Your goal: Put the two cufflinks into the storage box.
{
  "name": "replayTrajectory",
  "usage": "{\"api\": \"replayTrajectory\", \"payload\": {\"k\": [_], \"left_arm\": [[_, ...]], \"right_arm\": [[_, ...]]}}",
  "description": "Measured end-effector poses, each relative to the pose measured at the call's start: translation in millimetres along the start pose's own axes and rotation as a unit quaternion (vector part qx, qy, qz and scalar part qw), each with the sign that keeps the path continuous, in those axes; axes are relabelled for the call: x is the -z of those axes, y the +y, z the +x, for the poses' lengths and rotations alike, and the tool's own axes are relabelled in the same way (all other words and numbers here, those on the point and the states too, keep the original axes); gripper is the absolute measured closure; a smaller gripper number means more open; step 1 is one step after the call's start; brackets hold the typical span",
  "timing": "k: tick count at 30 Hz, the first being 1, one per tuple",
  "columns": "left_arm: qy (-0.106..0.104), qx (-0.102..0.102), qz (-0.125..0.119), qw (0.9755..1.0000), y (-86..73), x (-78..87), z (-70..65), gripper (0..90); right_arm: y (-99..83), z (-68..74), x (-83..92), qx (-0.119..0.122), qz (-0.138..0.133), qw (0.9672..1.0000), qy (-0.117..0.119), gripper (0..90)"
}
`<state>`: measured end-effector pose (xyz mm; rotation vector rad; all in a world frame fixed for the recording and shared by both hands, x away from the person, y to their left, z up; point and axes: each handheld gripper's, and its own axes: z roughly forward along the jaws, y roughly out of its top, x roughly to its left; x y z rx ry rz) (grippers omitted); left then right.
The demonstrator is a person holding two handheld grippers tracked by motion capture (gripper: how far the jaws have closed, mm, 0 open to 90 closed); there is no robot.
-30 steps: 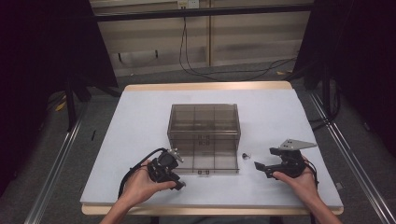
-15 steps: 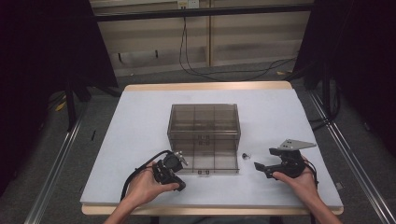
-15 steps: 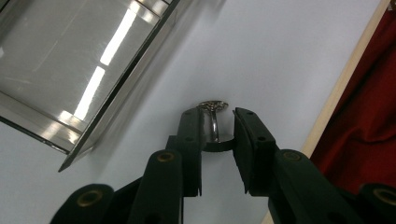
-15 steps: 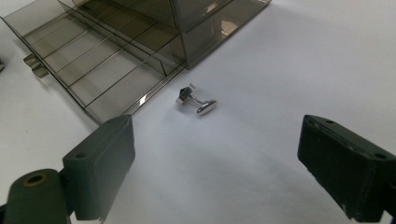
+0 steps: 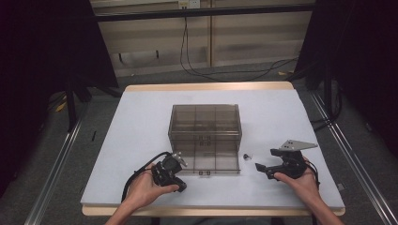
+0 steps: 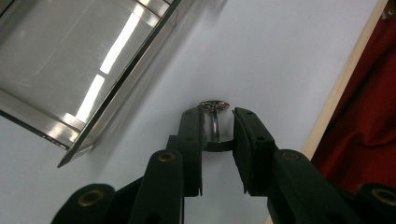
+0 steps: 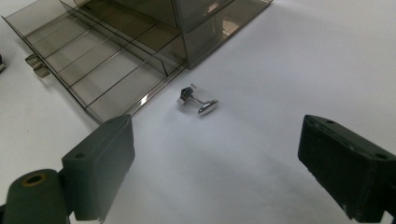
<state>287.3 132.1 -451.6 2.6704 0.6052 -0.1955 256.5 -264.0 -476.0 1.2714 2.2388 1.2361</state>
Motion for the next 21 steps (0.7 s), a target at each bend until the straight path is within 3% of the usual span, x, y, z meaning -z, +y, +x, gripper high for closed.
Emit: {"api": "replayTrajectory", "payload": {"k": [1, 5, 7, 8, 11, 12, 14, 15, 16, 17, 18, 21], "left_arm": [[0.000, 0.009, -0.006, 0.9999, -0.7, -0.4, -1.3, 73.2], [0.007, -0.003, -0.008, 0.9999, -2.6, 0.5, -2.6, 73.3], [0.012, 0.004, -0.029, 0.9995, -6.4, -0.5, -4.8, 73.3], [0.011, -0.005, -0.021, 0.9997, -7.2, 0.9, -3.9, 73.3], [0.006, -0.008, -0.026, 0.9996, -9.4, 1.8, -1.1, 73.6], [0.004, 0.001, -0.041, 0.9991, -11.6, 0.7, -1.7, 73.6], [0.002, -0.008, -0.034, 0.9994, -12.4, 2.4, 0.2, 73.6], [-0.001, -0.004, -0.039, 0.9992, -13.4, 2.4, 1.5, 73.6], [-0.007, 0.035, -0.074, 0.9966, -15.9, -1.0, -2.3, 73.6], [-0.007, 0.035, -0.074, 0.9966, -15.9, -1.0, -2.3, 73.6], [-0.009, 0.019, -0.066, 0.9976, -16.9, 0.6, 0.1, 73.6], [-0.008, 0.027, -0.083, 0.9962, -18.9, 0.0, 0.1, 73.5]], "right_arm": [[0.0, 0.1, 0.1, 0.000, 0.000, 1.0000, 0.000, 10.3], [0.1, 0.5, -0.1, 0.000, 0.000, 1.0000, -0.002, 10.3], [0.0, 0.0, 0.0, 0.001, -0.002, 1.0000, -0.001, 10.3], [0.0, 0.0, 0.0, 0.001, -0.002, 1.0000, -0.001, 10.3], [0.0, 0.1, 0.7, 0.000, -0.001, 1.0000, -0.001, 10.3], [0.0, 0.2, 0.9, 0.000, -0.001, 1.0000, -0.002, 10.3], [0.0, 0.2, 1.1, 0.000, -0.001, 1.0000, -0.002, 10.3], [0.0, 0.2, 1.1, -0.001, -0.001, 1.0000, -0.002, 10.3], [-0.1, 0.1, 1.1, -0.001, -0.001, 1.0000, -0.002, 10.3], [-0.1, 0.1, 1.1, -0.001, -0.001, 1.0000, -0.002, 10.3], [-0.1, 0.0, 1.0, 0.000, -0.001, 1.0000, -0.003, 10.3], [0.0, 0.0, 1.0, 0.000, -0.001, 1.0000, -0.002, 10.3]]}}
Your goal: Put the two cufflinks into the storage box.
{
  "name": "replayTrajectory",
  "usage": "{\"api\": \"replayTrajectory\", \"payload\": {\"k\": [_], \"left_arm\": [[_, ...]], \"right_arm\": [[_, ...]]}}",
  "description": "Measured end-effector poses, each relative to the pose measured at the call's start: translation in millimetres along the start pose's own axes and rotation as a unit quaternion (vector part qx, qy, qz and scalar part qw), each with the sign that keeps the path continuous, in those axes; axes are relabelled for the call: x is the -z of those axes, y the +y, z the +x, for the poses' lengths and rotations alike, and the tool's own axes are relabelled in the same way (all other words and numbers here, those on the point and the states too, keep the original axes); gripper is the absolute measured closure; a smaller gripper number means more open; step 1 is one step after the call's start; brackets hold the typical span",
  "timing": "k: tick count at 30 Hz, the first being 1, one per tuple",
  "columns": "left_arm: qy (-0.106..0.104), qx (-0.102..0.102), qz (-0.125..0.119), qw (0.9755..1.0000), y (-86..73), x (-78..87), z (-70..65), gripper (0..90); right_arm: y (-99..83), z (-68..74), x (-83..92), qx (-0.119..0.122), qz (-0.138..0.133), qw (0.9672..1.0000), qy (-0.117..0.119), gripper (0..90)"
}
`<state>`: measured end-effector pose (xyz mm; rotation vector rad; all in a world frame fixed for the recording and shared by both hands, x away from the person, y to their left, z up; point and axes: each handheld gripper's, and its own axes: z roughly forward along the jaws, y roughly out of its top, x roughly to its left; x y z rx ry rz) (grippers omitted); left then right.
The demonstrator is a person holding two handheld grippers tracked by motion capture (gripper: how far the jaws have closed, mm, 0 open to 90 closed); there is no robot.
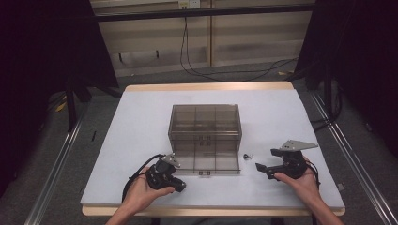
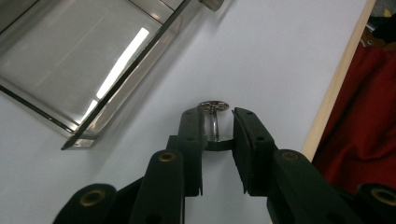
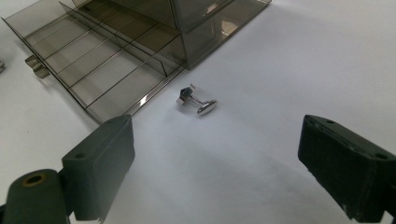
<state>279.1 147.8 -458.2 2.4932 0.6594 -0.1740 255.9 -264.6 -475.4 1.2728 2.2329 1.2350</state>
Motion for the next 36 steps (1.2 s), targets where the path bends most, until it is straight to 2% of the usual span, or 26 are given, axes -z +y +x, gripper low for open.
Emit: {"api": "replayTrajectory", "payload": {"k": [1, 2, 3, 4, 5, 6, 7, 9, 10, 11, 14, 15, 18, 20, 21, 23, 26, 28, 30, 32, 34, 35, 36], "left_arm": [[0.000, -0.027, 0.018, 0.9995, 0.2, 3.3, 4.0, 73.5], [-0.001, 0.001, -0.007, 1.0000, -0.9, 1.8, 1.2, 73.5], [-0.003, -0.002, -0.009, 1.0000, -1.1, 3.7, 2.3, 73.5], [-0.005, 0.003, -0.022, 0.9997, -2.0, 4.7, 2.6, 73.5], [-0.007, -0.017, -0.015, 0.9997, -2.7, 9.7, 6.8, 73.6], [-0.010, -0.025, -0.012, 0.9996, -3.2, 11.6, 8.1, 73.6], [-0.011, -0.010, -0.031, 0.9994, -4.7, 12.4, 6.7, 73.6], [-0.012, -0.009, -0.036, 0.9992, -5.8, 15.1, 8.5, 73.5], [-0.011, -0.005, -0.048, 0.9988, -6.4, 17.1, 9.2, 73.5], [-0.019, -0.002, -0.064, 0.9978, -6.8, 20.2, 11.0, 73.6], [-0.020, -0.006, -0.075, 0.9970, -7.4, 23.8, 12.5, 73.5], [-0.030, -0.004, -0.086, 0.9959, -8.3, 24.3, 13.3, 73.5], [-0.016, -0.005, -0.095, 0.9954, -9.4, 27.4, 12.5, 73.5], [-0.020, -0.004, -0.101, 0.9947, -9.6, 27.1, 11.9, 73.5], [-0.021, -0.001, -0.113, 0.9934, -9.9, 26.5, 10.8, 73.5], [-0.022, -0.003, -0.115, 0.9931, -9.6, 28.3, 10.4, 73.5], [-0.027, -0.005, -0.138, 0.9901, -9.9, 31.9, 10.2, 73.6], [-0.019, -0.006, -0.146, 0.9891, -10.4, 35.1, 10.1, 73.6], [-0.016, -0.004, -0.164, 0.9864, -11.4, 37.2, 9.9, 73.6], [-0.015, 0.002, -0.158, 0.9873, -11.2, 37.2, 11.7, 73.6], [-0.013, 0.002, -0.170, 0.9854, -12.3, 38.0, 12.3, 73.6], [-0.016, 0.003, -0.169, 0.9855, -12.1, 39.1, 12.4, 73.6], [-0.016, 0.006, -0.180, 0.9835, -12.4, 39.7, 11.8, 73.6]], "right_arm": [[0.0, 0.0, 0.1, 0.000, 0.000, 1.0000, 0.000, 10.3], [0.1, -0.1, 0.2, -0.001, -0.001, 1.0000, 0.000, 10.3], [0.1, -0.1, 0.5, 0.000, -0.002, 1.0000, 0.000, 10.3], [0.1, -0.1, 0.5, 0.000, -0.002, 1.0000, 0.000, 10.3], [0.1, 0.0, 0.6, 0.000, -0.002, 1.0000, 0.000, 10.3], [0.1, -0.1, 0.8, 0.000, -0.002, 1.0000, 0.000, 10.3], [0.1, -0.1, 0.8, 0.000, -0.002, 1.0000, 0.000, 10.3], [0.1, -0.1, 0.6, -0.001, -0.002, 1.0000, 0.000, 10.3], [0.0, -0.2, 0.7, -0.001, -0.002, 1.0000, 0.000, 10.3], [0.0, -0.5, 0.7, 0.000, -0.003, 1.0000, 0.000, 10.3], [0.0, -0.6, 1.0, -0.001, -0.003, 1.0000, -0.001, 10.3], [-0.1, -0.7, 1.0, -0.001, -0.003, 1.0000, -0.001, 10.3], [0.0, -0.4, 0.8, -0.001, -0.002, 1.0000, -0.001, 10.3], [0.1, -0.1, 0.7, -0.001, -0.002, 1.0000, 0.000, 10.3], [0.2, -0.1, 0.9, -0.001, -0.002, 1.0000, 0.000, 10.3], [0.1, -0.4, 1.4, -0.002, -0.003, 1.0000, 0.000, 10.3], [0.1, -0.9, 1.6, -0.003, -0.003, 1.0000, 0.000, 10.3], [0.1, -0.7, 1.4, -0.003, -0.003, 1.0000, 0.000, 10.2], [0.1, -0.7, 1.5, -0.002, -0.003, 1.0000, 0.000, 10.3], [0.2, -0.6, 1.4, -0.003, -0.003, 1.0000, 0.000, 10.2], [0.2, -0.8, 1.2, -0.001, -0.003, 1.0000, 0.000, 10.1], [0.2, -0.8, 1.2, -0.001, -0.003, 1.0000, 0.000, 10.1], [0.2, -0.8, 1.1, -0.002, -0.003, 1.0000, 0.000, 9.8]]}}
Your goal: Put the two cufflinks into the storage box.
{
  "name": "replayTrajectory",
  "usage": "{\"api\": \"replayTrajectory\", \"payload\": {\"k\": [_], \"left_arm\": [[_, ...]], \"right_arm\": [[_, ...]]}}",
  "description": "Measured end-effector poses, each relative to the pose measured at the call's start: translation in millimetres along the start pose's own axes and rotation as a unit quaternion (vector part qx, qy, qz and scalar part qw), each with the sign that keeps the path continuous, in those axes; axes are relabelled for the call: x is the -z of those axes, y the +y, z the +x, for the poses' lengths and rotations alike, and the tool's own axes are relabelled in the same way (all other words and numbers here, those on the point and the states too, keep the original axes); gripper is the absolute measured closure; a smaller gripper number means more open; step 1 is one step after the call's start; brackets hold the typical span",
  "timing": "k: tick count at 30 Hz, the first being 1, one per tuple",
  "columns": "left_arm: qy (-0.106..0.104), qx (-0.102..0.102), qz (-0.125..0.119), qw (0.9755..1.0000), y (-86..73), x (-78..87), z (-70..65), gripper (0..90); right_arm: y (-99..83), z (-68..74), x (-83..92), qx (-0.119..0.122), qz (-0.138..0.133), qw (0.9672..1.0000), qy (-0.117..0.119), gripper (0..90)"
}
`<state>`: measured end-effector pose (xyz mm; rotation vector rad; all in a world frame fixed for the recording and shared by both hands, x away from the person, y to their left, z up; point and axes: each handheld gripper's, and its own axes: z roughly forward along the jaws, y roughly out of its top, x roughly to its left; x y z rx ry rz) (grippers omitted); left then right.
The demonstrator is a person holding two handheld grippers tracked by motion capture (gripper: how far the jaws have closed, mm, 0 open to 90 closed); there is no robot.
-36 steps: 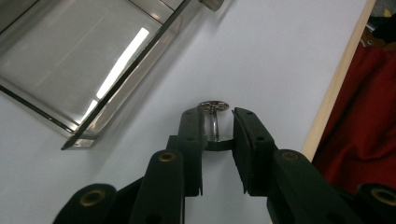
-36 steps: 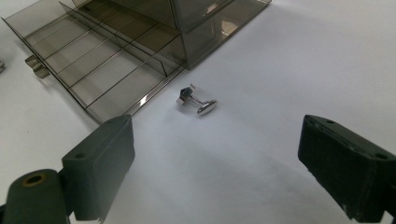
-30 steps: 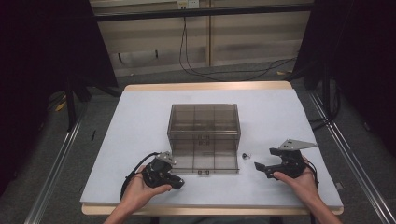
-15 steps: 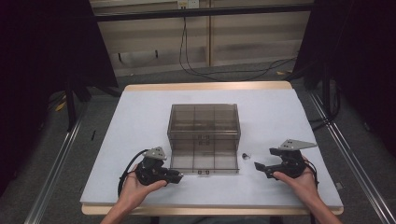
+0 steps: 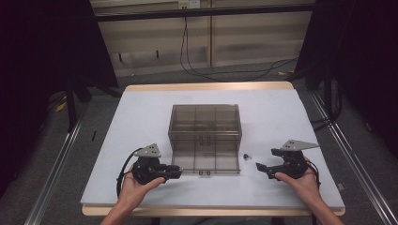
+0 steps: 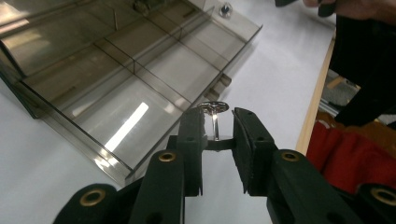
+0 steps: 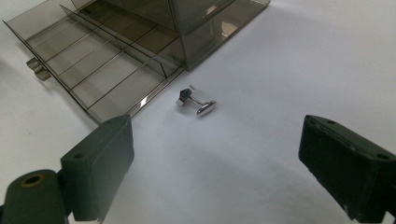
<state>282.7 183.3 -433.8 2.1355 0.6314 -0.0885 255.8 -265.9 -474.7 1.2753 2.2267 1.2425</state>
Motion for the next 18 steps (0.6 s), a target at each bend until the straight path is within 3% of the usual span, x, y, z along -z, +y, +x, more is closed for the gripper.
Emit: {"api": "replayTrajectory", "payload": {"k": [6, 8, 18], "left_arm": [[0.000, -0.004, -0.008, 1.0000, 2.0, 4.4, 1.3, 73.6], [0.012, -0.005, -0.013, 0.9998, 2.8, 5.6, 1.1, 73.6], [0.013, -0.010, -0.019, 0.9997, 10.1, 6.0, 5.2, 73.6]], "right_arm": [[0.0, -0.1, -0.4, -0.001, 0.001, 1.0000, 0.001, 9.8], [-0.1, 0.0, -0.4, -0.001, 0.001, 1.0000, 0.001, 9.8], [-0.1, -0.7, -1.3, -0.006, 0.004, 1.0000, 0.000, 9.0]]}}
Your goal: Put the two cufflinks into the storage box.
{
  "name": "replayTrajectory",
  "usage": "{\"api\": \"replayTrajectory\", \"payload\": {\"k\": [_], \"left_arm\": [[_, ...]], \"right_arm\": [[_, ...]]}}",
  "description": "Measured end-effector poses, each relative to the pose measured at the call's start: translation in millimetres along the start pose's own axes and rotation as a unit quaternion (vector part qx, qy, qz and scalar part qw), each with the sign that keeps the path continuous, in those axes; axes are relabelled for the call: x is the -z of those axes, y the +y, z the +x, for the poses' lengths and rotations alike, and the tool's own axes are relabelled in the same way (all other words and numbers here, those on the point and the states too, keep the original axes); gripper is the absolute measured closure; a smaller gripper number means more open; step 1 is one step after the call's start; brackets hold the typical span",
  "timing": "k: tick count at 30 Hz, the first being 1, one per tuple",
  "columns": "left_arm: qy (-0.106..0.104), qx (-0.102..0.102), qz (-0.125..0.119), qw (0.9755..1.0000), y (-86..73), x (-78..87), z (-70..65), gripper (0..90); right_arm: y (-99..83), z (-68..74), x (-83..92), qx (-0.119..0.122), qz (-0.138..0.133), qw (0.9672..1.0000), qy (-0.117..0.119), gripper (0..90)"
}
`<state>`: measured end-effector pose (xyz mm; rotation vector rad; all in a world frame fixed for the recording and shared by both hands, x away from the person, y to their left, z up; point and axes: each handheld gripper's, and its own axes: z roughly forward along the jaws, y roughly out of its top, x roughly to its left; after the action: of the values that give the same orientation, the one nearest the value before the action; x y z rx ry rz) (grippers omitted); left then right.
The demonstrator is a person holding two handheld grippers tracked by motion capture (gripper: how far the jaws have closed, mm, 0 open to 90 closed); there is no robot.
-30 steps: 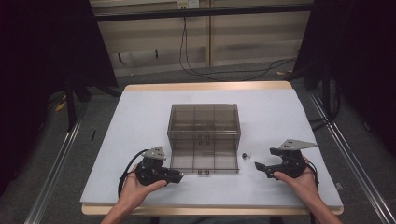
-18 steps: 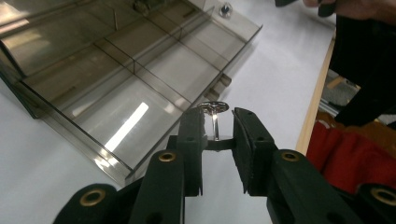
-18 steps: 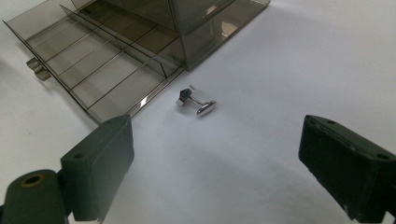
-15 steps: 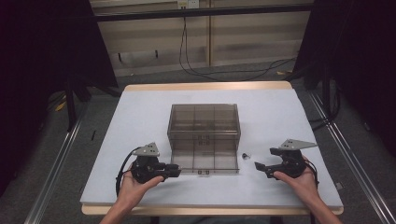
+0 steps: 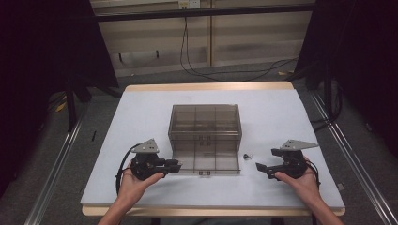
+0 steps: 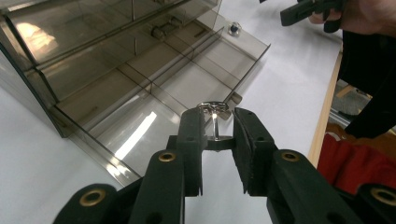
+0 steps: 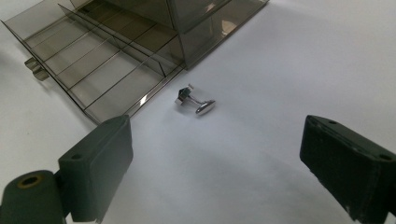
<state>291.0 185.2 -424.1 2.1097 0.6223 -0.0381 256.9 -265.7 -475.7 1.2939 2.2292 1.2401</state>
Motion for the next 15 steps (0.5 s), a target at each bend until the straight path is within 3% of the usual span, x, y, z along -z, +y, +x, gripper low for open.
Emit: {"api": "replayTrajectory", "payload": {"k": [15], "left_arm": [[0.016, -0.013, 0.001, 0.9998, 14.2, -1.3, 3.8, 73.6]], "right_arm": [[0.1, 0.0, -1.1, 0.001, 0.002, 1.0000, 0.000, 9.0]]}}
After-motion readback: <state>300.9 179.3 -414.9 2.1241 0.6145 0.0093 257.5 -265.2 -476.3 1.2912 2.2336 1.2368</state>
